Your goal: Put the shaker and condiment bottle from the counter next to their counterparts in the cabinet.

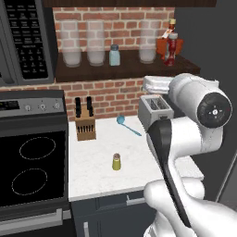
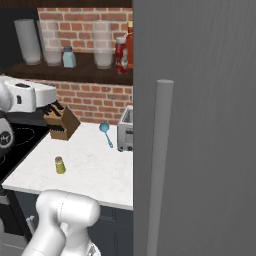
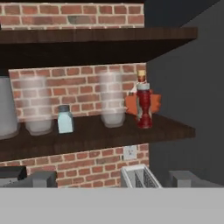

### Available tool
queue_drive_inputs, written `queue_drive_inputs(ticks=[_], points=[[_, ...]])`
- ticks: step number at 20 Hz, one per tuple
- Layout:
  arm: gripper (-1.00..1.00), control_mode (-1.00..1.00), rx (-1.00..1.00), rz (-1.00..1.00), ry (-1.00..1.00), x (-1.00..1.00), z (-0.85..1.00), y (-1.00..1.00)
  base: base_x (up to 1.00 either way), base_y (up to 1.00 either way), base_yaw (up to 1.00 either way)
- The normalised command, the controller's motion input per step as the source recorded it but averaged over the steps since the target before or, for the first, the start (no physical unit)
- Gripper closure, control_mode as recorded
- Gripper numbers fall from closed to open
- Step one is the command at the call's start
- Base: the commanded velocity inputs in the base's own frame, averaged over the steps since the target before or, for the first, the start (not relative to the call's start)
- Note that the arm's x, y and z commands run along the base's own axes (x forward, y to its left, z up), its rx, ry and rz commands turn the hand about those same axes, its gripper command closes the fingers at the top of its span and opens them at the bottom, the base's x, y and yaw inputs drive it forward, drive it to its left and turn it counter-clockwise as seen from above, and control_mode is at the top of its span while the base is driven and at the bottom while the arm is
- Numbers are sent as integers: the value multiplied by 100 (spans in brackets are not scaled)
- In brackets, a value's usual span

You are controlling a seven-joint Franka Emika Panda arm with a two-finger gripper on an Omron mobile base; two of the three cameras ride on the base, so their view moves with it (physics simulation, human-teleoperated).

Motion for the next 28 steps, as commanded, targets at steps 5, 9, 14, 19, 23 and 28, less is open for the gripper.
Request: queue_drive_inputs(ticks=[5, 9, 14, 19, 23, 28], points=[[-100, -100, 0, -2, -9, -100, -3, 38, 0, 0, 0], [-100, -100, 0, 0, -1, -71, -29, 41, 0, 0, 0], [-100, -100, -1, -5, 0, -27, -49, 36, 0, 0, 0], [-100, -100, 0, -11, 0, -13, -56, 22, 0, 0, 0], [-100, -100, -2, -1, -19, -10, -89, 4, 0, 0, 0], [-100, -100, -1, 0, -31, 3, -99, 0, 0, 0, 0]])
